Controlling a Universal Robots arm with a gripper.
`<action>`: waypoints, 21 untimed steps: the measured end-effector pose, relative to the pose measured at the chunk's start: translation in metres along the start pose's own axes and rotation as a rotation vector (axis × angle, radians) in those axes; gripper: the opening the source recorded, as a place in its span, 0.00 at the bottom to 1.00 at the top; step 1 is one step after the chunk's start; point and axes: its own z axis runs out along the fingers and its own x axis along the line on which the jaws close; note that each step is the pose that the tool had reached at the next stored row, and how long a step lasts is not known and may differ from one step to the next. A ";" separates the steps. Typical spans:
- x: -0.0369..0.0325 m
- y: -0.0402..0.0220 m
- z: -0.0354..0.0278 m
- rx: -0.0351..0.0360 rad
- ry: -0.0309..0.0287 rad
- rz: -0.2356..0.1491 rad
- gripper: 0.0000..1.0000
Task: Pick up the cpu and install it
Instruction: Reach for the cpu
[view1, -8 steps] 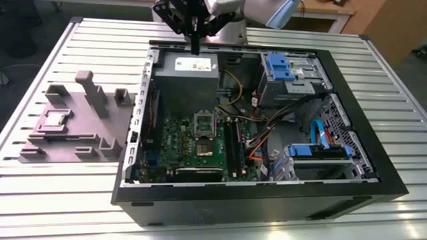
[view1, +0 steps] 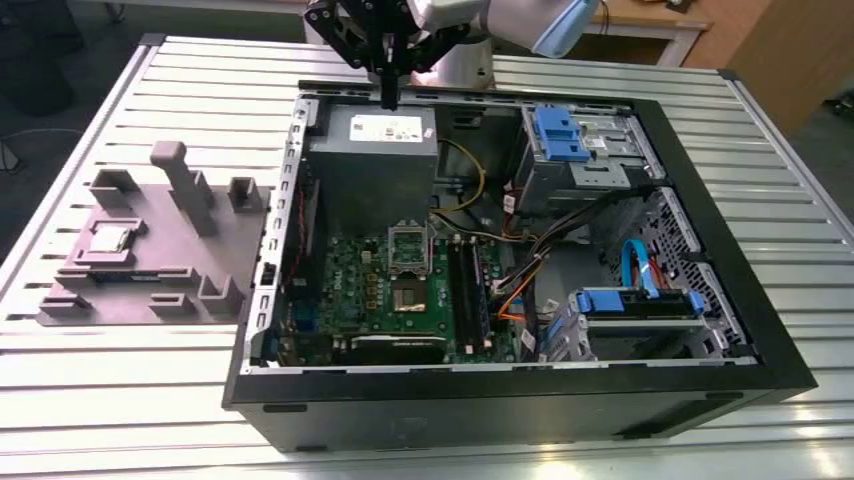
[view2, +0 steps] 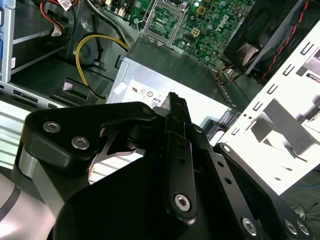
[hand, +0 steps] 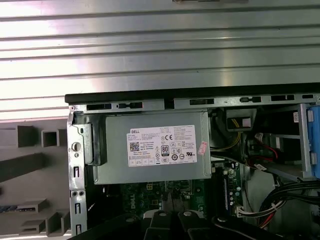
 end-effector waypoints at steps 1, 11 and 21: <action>0.0003 0.0000 0.0000 0.0001 0.0002 0.000 0.10; 0.0034 -0.0003 -0.0002 0.0003 0.0019 0.000 0.10; 0.0069 -0.0006 -0.0002 0.0006 0.0064 0.000 0.10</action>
